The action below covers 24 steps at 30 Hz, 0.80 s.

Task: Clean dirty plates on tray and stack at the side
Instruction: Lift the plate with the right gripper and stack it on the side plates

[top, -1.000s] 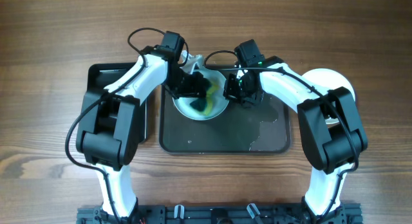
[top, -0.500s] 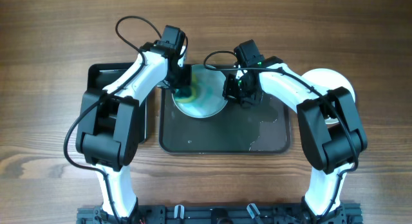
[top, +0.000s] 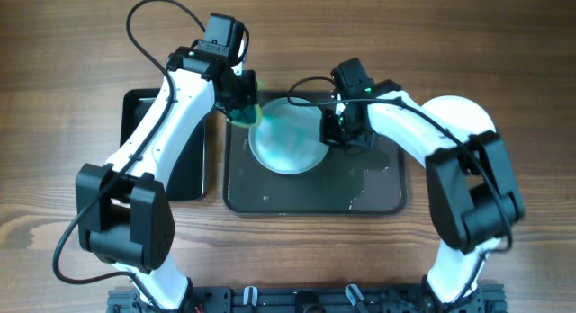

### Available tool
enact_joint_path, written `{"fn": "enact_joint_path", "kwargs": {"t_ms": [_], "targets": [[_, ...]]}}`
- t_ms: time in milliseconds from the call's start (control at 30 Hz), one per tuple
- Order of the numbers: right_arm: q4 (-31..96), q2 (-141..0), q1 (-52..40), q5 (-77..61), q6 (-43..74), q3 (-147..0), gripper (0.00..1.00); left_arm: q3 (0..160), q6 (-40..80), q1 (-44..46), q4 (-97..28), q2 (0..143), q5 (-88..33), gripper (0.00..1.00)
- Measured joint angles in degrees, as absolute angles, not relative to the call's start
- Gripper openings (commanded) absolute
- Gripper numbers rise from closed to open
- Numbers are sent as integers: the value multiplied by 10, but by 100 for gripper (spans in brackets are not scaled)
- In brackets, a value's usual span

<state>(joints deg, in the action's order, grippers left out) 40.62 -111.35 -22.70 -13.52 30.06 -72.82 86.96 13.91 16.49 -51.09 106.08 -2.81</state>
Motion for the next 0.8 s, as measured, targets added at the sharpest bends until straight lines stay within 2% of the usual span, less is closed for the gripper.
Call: {"fn": "enact_joint_path", "kwargs": {"t_ms": [167, 367, 433, 467, 533, 667, 800], "targets": [[474, -995, -257, 48, 262, -727, 4, 870, 141, 165, -525, 1061, -28, 4], [536, -904, -353, 294, 250, -728, 4, 870, 141, 166, -530, 1061, -28, 4], [562, -884, -389, 402, 251, -728, 4, 870, 141, 170, -532, 1061, -28, 4], [569, -862, -421, 510, 252, -728, 4, 870, 141, 178, -531, 1061, -28, 4], [576, -851, -448, 601, 252, -727, 4, 870, 141, 188, -532, 1061, -28, 4], [576, -847, -496, 740, 251, -727, 4, 870, 141, 195, -532, 1061, -28, 4], [568, -847, -508, 807, 229, -727, 4, 870, 141, 196, -532, 1061, -28, 4]]}}
